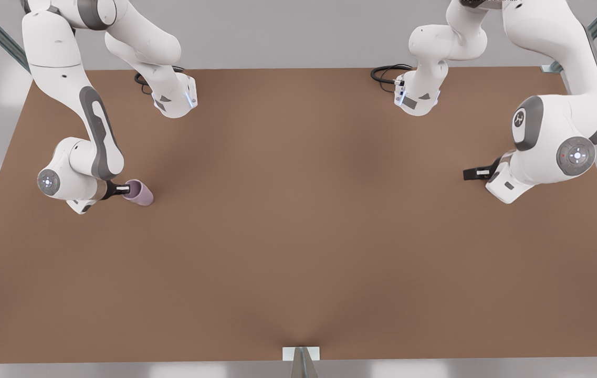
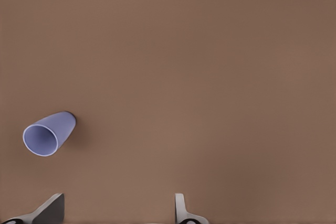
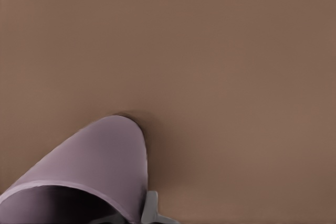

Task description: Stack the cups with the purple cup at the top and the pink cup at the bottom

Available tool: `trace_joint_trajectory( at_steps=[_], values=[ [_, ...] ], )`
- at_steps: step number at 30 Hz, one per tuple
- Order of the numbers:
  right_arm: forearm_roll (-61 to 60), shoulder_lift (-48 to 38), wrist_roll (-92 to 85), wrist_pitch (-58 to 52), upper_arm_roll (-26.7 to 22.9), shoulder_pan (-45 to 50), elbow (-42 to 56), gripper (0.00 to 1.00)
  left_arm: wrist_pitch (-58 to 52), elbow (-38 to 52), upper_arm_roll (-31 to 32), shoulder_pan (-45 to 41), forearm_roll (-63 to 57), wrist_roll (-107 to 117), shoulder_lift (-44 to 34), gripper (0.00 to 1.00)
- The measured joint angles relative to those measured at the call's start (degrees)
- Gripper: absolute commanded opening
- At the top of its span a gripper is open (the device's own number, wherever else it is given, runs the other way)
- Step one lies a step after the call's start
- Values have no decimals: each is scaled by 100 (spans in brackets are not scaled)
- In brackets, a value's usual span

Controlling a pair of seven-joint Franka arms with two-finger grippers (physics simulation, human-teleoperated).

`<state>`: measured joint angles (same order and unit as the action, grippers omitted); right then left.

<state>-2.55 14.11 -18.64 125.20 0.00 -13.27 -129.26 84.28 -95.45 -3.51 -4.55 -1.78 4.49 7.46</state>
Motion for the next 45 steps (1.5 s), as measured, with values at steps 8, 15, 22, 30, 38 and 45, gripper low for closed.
trace_joint_trajectory(
  at_steps=[8, 15, 22, 30, 38, 45],
  values=[
    [-64, -220, 58, -118, 306, 9, 374, 21, 615, -502, -50, 883, -37, -453, 3, 100],
    [-69, 185, 1780, -745, 1787, 31, 1979, 21, 1342, -926, -706, 1050, -26, -2395, 63, 100],
    [564, 1548, 5568, -1593, 2822, 1534, 4271, 21, 1949, -1413, -1245, 1288, -51, -3110, 135, 100],
    [916, 4125, 8168, -2406, 1979, 4205, 8426, 21, 3441, -2591, -1306, 1943, -62, -3927, 264, 100],
    [893, 4856, 8866, -1816, 1714, 5064, 8781, 21, 4278, -2760, -1301, 2299, -60, -4141, 732, 100],
    [890, 4970, 8406, -1949, 1625, 5153, 8700, 21, 4279, -3041, -1301, 2344, -50, -4149, 800, 100]
  ],
)
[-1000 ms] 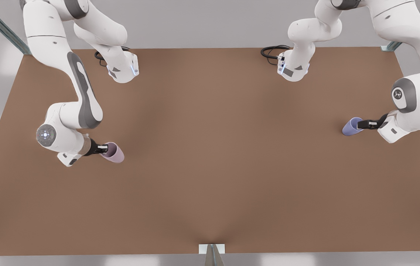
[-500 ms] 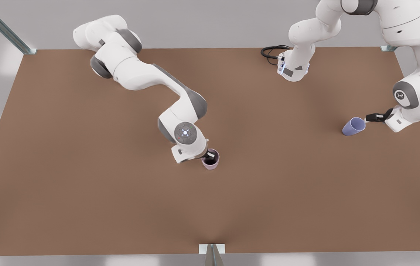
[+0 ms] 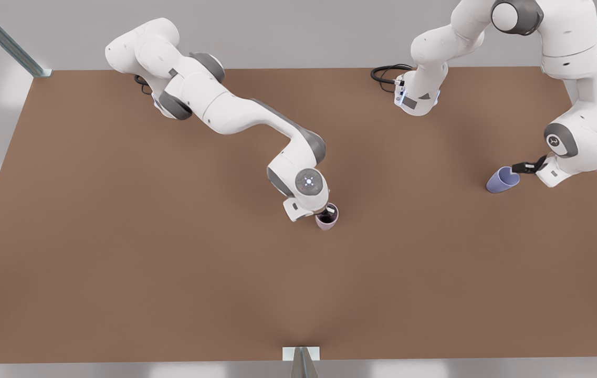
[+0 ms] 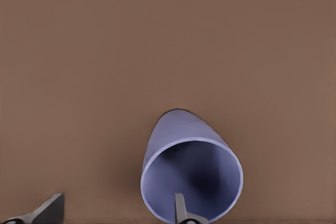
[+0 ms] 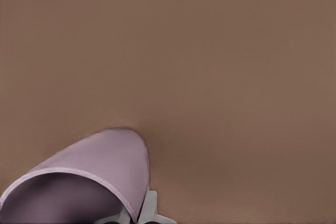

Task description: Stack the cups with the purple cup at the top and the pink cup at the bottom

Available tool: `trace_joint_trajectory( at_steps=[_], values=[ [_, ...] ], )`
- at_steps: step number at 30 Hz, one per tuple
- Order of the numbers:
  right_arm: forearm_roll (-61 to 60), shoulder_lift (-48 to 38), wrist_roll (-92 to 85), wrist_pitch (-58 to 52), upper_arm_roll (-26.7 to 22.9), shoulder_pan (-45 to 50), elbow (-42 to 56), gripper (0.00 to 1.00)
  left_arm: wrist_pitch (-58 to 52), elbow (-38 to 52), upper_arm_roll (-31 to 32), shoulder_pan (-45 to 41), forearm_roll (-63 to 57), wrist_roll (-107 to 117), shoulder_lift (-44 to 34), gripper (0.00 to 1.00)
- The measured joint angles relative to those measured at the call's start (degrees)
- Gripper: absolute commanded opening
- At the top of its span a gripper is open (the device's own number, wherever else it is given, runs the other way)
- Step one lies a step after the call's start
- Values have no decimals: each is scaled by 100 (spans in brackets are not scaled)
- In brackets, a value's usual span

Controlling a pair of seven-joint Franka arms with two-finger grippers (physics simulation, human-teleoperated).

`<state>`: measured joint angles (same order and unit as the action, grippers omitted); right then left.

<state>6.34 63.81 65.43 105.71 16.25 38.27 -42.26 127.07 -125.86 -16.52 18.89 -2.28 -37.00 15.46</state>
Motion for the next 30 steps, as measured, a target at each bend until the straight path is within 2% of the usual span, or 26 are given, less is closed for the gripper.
trace_joint_trajectory(
  at_steps=[10, 11, 19, 26, 30],
  values=[
    [-13, 19, -214, 192, 9, 14, -377, 22, 178, -11, 0, 27, 331, 35, 133, 100],
    [0, 18, -200, 182, 9, 23, -395, 100, 177, -9, 0, 27, 351, 35, 141, 100],
    [7, 10, -170, 186, 9, 32, -458, 100, 274, -9, -5, 24, 516, 62, 168, 100],
    [-2, -18, -12, 901, 18, 75, -463, 100, 274, 5, 0, 27, 540, 53, 233, 100],
    [12, -42, -21, 907, 18, 164, -650, 100, 274, 65, 0, 27, 543, 53, 324, 100]
  ],
)
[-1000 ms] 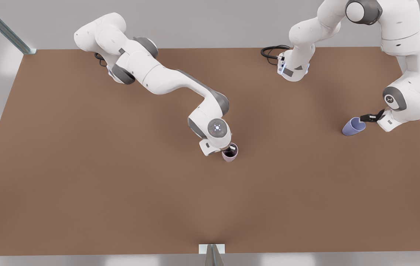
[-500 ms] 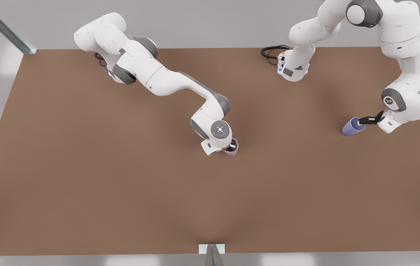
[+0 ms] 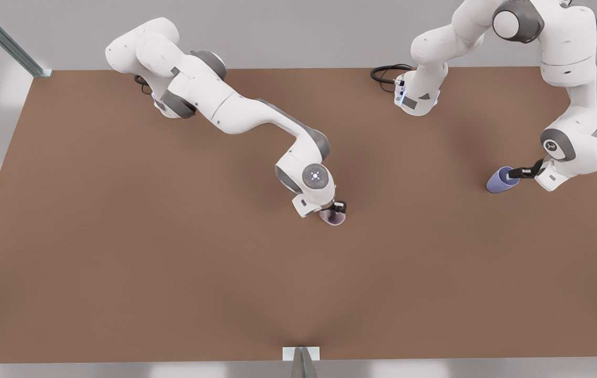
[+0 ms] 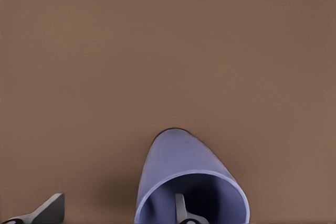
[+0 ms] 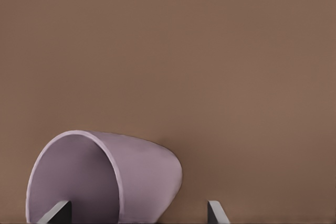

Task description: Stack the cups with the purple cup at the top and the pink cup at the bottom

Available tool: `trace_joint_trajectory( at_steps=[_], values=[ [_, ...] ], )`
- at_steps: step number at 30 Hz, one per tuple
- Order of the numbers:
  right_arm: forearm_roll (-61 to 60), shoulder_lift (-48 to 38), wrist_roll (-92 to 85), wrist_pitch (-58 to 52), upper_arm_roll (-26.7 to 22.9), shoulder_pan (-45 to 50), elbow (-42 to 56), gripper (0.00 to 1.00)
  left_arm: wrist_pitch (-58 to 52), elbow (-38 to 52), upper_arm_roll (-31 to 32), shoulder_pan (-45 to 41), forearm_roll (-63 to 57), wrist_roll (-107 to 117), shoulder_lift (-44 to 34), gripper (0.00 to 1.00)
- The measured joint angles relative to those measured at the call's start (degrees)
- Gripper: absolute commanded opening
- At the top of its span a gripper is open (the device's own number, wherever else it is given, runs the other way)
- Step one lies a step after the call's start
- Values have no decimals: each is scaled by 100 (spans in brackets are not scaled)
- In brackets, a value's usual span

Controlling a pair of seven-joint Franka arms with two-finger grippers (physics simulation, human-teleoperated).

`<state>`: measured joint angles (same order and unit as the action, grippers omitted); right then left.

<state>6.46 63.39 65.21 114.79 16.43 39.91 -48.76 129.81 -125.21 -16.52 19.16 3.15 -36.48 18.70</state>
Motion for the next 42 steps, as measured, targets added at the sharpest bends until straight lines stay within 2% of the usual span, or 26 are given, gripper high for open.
trace_joint_trajectory(
  at_steps=[2, 7, 25, 26, 27, 29, 30, 31, 33, 36, 38, 40, 41, 42],
  values=[
    [29, -32, -16, -9, 0, 0, -96, 100, 0, 5, 0, 0, 1, 0, 2, 100],
    [21, -580, -18, -71, 0, -8, -1053, 100, -18, 5, 0, 0, 1, 0, -7, 100],
    [304, -797, -509, -4, -31, -184, -1223, 100, -114, -4, 0, 0, 14, 35, -103, 100],
    [310, -825, -510, -7, -26, -169, -1243, 100, -114, -4, 0, 0, 15, 35, -103, 98],
    [320, -1062, -576, 0, -25, -223, -1429, 100, -114, -4, 0, 0, 16, 51, -103, 87],
    [312, -1893, -1269, 0, -27, -710, -2203, 100, -131, -4, 0, 0, 19, 98, -112, 44],
    [329, -2505, -1952, 0, -34, -1153, -2782, 100, -140, -4, 0, 0, 20, 146, -111, 32],
    [313, -3141, -2714, -1, -26, -1811, -3408, 100, -149, -4, 0, 0, 19, 223, -109, 25],
    [71, -4006, -3995, -422, 7, -3102, -3894, 100, -149, -12, 0, 0, 21, 263, -104, 24],
    [-286, -4966, -5881, -1998, -30, -4529, -3598, 100, -237, -37, 9, 0, 26, 287, -95, 24],
    [-285, -5206, -5878, -2673, -236, -4411, -3336, 100, -322, -48, 9, 0, 28, 290, -94, 21],
    [-508, -5803, -5894, -2675, -1275, -3777, -3980, 100, -381, -48, 9, 0, 28, 295, -95, 21],
    [-547, -5794, -6005, -2692, -1606, -3657, -3964, 100, -386, -48, 14, 2, 27, 299, -95, 21],
    [-518, -5738, -6019, -2658, -1603, -3826, -3797, 100, -387, -48, 17, -1, 27, 299, -87, 21]
  ],
)
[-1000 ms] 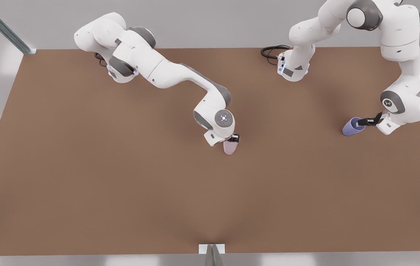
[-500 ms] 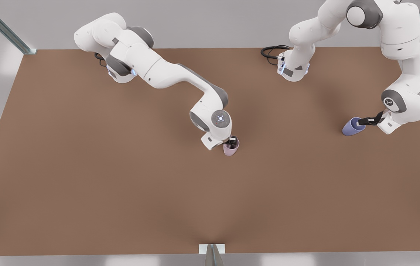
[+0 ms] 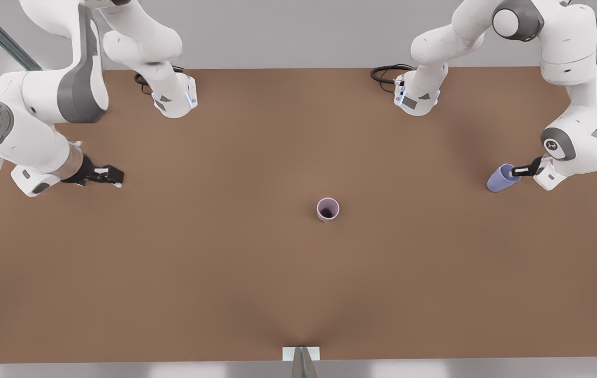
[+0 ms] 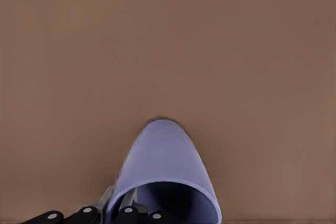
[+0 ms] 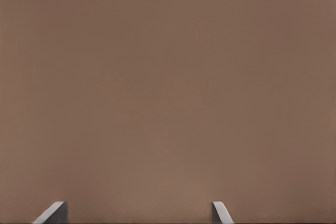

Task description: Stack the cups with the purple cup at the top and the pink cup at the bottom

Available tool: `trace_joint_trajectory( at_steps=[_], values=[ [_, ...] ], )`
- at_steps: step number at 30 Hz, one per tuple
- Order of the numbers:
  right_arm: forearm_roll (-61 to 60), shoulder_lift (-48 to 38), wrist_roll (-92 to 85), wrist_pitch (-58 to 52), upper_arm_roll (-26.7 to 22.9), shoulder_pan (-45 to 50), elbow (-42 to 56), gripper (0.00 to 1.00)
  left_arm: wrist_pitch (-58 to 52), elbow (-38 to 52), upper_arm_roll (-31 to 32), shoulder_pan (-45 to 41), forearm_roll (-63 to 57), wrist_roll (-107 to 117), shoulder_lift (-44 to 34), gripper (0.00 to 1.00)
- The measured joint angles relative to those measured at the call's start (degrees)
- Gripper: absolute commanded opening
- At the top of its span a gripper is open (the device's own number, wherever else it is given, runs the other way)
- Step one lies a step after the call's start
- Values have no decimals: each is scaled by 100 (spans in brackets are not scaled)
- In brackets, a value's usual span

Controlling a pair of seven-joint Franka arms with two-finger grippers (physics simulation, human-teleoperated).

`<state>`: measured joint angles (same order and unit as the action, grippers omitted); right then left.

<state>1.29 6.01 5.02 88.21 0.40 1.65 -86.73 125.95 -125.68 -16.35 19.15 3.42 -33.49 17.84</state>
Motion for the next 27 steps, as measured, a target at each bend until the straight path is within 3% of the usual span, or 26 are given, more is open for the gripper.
trace_joint_trajectory(
  at_steps=[3, 17, 24, 27],
  values=[
    [-14, 582, -1, 276, -13, 196, 399, 100, 37, 9, 16, 2, -29, 15, 34, 21],
    [-14, 630, 60, 329, 21, 283, 332, 100, -280, 51, 52, -105, -287, 70, -201, 21],
    [-14, 665, 60, 320, 21, 292, 306, 100, -893, 78, 43, -1513, -314, 535, -1382, 21],
    [-14, 665, 24, 304, 21, 286, 306, 100, -1310, 682, 47, -2617, -320, 1913, -1415, 21]
  ],
)
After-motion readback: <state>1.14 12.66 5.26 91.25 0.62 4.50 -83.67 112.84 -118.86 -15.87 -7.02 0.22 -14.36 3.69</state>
